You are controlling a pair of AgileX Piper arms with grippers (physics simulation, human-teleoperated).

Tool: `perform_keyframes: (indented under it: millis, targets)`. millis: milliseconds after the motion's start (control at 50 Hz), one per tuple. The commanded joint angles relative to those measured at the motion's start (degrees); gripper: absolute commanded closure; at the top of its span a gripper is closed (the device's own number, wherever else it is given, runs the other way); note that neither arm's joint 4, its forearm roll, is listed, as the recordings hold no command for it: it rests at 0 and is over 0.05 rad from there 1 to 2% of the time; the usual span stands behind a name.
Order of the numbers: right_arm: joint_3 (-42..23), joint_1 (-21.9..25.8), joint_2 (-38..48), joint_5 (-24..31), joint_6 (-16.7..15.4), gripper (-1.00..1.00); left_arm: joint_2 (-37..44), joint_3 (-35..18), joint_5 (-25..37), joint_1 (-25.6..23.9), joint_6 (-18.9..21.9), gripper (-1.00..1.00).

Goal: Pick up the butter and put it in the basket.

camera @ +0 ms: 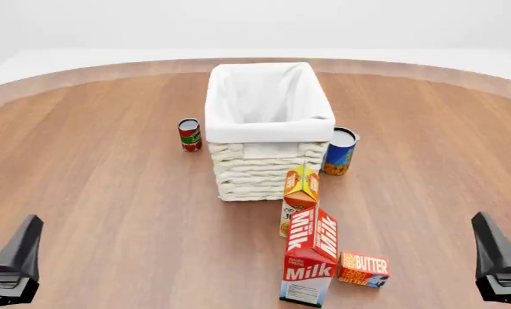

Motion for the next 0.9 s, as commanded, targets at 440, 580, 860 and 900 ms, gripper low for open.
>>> perform_keyframes:
  millis: [440, 580, 860, 900]
  targets:
    - [-13.1, 4.8, 9.5, 6.3, -10.5, -1.00, 0.0, 0.0, 0.0, 0.0, 0.0, -1.00]
    - [-21.2, 7.3, 19.0, 7.9, -23.5, -1.00, 0.0, 0.0, 0.0, 0.0, 0.0, -1.00]
    - [-25.2, 10.2, 28.0, 12.2, -39.4, -1.00, 0.0, 0.0, 0.0, 0.0, 0.0, -1.00]
    - [-24.6, 11.5, 29.6, 12.6, -43.5, -1.00, 0.0, 0.0, 0.0, 0.0, 0.0, -1.00]
